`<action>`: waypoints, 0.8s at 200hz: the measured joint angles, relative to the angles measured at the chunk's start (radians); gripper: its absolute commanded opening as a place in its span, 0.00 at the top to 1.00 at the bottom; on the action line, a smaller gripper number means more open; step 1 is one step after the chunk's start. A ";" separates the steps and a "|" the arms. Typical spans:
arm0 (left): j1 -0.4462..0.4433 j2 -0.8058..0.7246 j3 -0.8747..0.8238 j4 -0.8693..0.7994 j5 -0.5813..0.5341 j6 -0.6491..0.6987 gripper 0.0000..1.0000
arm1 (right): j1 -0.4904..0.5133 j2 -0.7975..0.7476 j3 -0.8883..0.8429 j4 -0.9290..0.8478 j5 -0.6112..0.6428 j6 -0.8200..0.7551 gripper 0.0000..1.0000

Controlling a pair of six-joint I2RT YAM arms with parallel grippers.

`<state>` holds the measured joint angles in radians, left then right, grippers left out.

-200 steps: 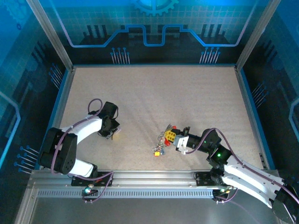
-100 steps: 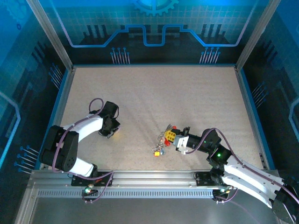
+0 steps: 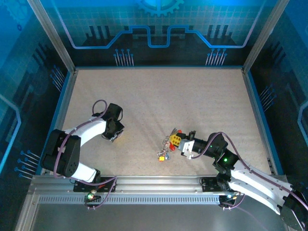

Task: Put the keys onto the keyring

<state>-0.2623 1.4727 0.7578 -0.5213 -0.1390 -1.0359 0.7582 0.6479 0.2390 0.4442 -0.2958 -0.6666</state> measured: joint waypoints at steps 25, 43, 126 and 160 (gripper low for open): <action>-0.012 0.000 0.000 -0.005 0.000 -0.001 0.77 | 0.000 0.000 0.000 0.000 0.000 0.000 1.00; -0.015 0.000 0.000 -0.005 0.000 -0.002 0.77 | 0.000 0.000 0.000 0.000 0.000 0.000 1.00; -0.026 0.000 0.000 -0.006 -0.003 -0.005 0.80 | 0.000 0.000 0.000 0.000 0.000 0.000 1.00; -0.028 0.001 0.000 -0.006 -0.004 -0.009 0.81 | 0.000 0.000 0.000 0.000 0.000 0.000 1.00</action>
<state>-0.2901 1.4738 0.7578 -0.5270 -0.1432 -1.0451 0.7582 0.6479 0.2390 0.4446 -0.2958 -0.6666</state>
